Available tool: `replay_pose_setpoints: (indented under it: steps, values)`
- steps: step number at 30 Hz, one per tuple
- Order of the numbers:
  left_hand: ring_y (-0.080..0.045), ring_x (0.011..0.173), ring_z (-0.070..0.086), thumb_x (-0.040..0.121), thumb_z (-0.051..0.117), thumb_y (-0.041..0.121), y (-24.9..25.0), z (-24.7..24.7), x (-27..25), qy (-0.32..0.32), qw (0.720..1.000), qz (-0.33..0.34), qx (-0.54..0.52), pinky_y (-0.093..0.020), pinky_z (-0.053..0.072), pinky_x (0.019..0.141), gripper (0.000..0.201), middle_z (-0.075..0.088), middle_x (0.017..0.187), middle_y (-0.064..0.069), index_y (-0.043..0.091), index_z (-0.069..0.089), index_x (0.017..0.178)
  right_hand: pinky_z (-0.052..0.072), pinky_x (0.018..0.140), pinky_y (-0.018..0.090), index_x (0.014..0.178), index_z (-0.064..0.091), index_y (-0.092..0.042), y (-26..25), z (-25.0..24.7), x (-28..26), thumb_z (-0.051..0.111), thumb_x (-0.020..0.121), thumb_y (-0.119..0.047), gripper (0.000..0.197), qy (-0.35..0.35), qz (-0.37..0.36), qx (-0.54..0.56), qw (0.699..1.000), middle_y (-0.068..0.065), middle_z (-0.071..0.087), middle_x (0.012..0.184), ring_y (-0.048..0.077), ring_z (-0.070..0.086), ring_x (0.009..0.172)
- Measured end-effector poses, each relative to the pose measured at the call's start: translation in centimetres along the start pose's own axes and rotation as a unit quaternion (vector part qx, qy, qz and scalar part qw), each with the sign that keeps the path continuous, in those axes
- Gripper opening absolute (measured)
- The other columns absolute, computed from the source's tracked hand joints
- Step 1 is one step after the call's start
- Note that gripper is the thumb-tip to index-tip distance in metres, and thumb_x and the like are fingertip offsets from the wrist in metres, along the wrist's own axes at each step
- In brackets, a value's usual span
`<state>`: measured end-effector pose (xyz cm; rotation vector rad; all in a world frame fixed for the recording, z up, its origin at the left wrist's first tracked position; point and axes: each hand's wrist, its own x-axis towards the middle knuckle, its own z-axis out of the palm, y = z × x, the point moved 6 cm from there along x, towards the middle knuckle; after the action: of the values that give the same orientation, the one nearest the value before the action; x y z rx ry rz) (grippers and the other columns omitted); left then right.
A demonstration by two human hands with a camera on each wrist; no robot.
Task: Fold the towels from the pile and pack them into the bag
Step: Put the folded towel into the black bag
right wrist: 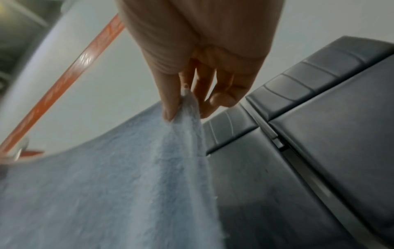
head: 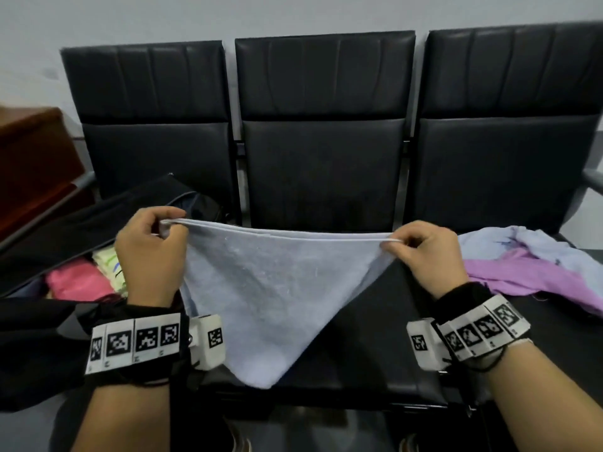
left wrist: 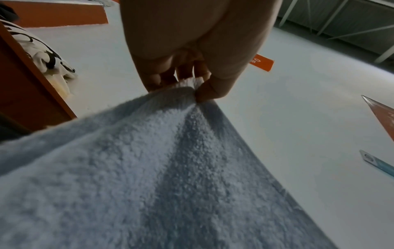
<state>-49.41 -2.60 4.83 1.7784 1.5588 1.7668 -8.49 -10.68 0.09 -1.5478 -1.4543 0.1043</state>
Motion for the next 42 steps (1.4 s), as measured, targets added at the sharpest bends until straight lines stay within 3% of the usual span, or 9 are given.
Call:
replay_pose_setpoints:
  steps: [3, 7, 11, 16, 25, 30, 32, 35, 42]
  values:
    - [-0.021, 0.079, 0.064, 0.077, 0.052, 0.006, 0.4, -0.2, 1.3, 0.018, 1.000, -0.004, -0.009, -0.034, 0.052, 0.075, 0.026, 0.070, 0.086, -0.004, 0.018, 0.071, 0.089, 0.048, 0.074, 0.009, 0.079, 0.071, -0.026, -1.0, -1.5, 1.4, 0.078, 0.083, -0.012, 0.015, 0.041, -0.002, 0.032, 0.999, -0.011, 0.069, 0.081, -0.001, 0.064, 0.079]
    - [-0.018, 0.079, 0.065, 0.078, 0.052, 0.009, 0.9, 0.0, 2.1, 0.009, 1.000, -0.006, -0.003, -0.034, 0.054, 0.076, 0.026, 0.070, 0.086, -0.002, 0.020, 0.072, 0.091, 0.057, 0.071, 0.027, 0.084, 0.075, -0.025, -1.8, -2.8, 2.3, 0.074, 0.086, -0.014, 0.012, 0.047, 0.021, 0.060, 0.997, -0.008, 0.072, 0.084, 0.008, 0.068, 0.077]
    - [-0.014, 0.078, 0.063, 0.080, 0.053, 0.005, 1.6, -0.2, 1.9, 0.001, 1.000, -0.007, -0.005, -0.031, 0.053, 0.075, 0.026, 0.069, 0.086, 0.000, 0.020, 0.070, 0.090, 0.053, 0.061, 0.016, 0.088, 0.075, -0.030, -2.6, -4.4, 2.1, 0.076, 0.083, -0.010, 0.021, 0.084, 0.017, 0.108, 0.990, -0.008, 0.072, 0.079, 0.011, 0.068, 0.070]
    - [-0.004, 0.072, 0.060, 0.079, 0.052, 0.005, 3.0, -0.8, 1.3, -0.008, 0.999, 0.014, -0.031, -0.010, 0.047, 0.066, 0.023, 0.066, 0.080, 0.007, 0.021, 0.067, 0.086, 0.056, 0.074, 0.027, 0.092, 0.073, -0.027, -3.4, -5.9, 1.4, 0.074, 0.085, -0.010, 0.019, 0.079, 0.022, 0.079, 0.994, -0.011, 0.071, 0.083, 0.008, 0.068, 0.079]
    - [0.000, 0.062, 0.057, 0.070, 0.052, 0.021, 0.8, 0.8, 2.9, -0.022, 0.997, -0.024, -0.063, -0.022, 0.044, 0.064, 0.015, 0.065, 0.065, 0.015, 0.027, 0.065, 0.065, 0.042, 0.040, 0.024, 0.083, 0.067, -0.015, -3.1, -5.7, 2.6, 0.064, 0.091, -0.011, 0.009, 0.008, 0.083, 0.209, 0.974, 0.004, 0.062, 0.056, 0.018, 0.059, 0.044]
    - [-0.021, 0.075, 0.063, 0.078, 0.051, -0.002, -2.4, 5.7, 2.1, -0.117, 0.990, -0.084, 0.001, -0.028, 0.044, 0.063, 0.034, 0.067, 0.073, 0.005, 0.027, 0.066, 0.070, 0.060, 0.063, 0.034, 0.085, 0.064, -0.008, 0.3, -1.9, 4.7, 0.062, 0.093, -0.002, 0.010, -0.018, 0.145, 0.231, 0.962, 0.025, 0.071, 0.087, 0.028, 0.074, 0.077]
    - [-0.030, 0.084, 0.066, 0.080, 0.051, -0.006, -2.7, 6.3, 2.7, -0.120, 0.990, -0.079, 0.007, -0.034, 0.050, 0.070, 0.031, 0.068, 0.080, -0.002, 0.020, 0.067, 0.078, 0.060, 0.076, 0.042, 0.086, 0.066, -0.008, 0.8, -1.5, 5.9, 0.064, 0.090, -0.002, 0.007, 0.002, 0.125, 0.191, 0.974, 0.020, 0.072, 0.091, 0.026, 0.072, 0.085]
    - [-0.038, 0.085, 0.066, 0.084, 0.052, -0.003, -1.3, 5.9, 4.4, -0.090, 0.995, -0.035, -0.024, -0.050, 0.056, 0.079, 0.026, 0.070, 0.087, -0.010, 0.017, 0.069, 0.088, 0.057, 0.078, 0.027, 0.085, 0.071, -0.019, -0.1, -2.8, 7.6, 0.068, 0.086, -0.005, 0.015, 0.070, 0.076, 0.199, 0.974, 0.001, 0.075, 0.090, 0.012, 0.071, 0.087]
    - [-0.012, 0.080, 0.063, 0.080, 0.051, 0.008, -0.3, 4.3, 4.1, -0.067, 0.992, 0.033, -0.097, -0.028, 0.051, 0.074, 0.028, 0.065, 0.084, 0.011, 0.031, 0.064, 0.087, 0.053, 0.083, 0.019, 0.092, 0.070, -0.024, -0.6, -4.6, 4.8, 0.068, 0.089, -0.021, 0.005, 0.099, 0.010, 0.267, 0.959, 0.001, 0.075, 0.102, 0.016, 0.070, 0.098]
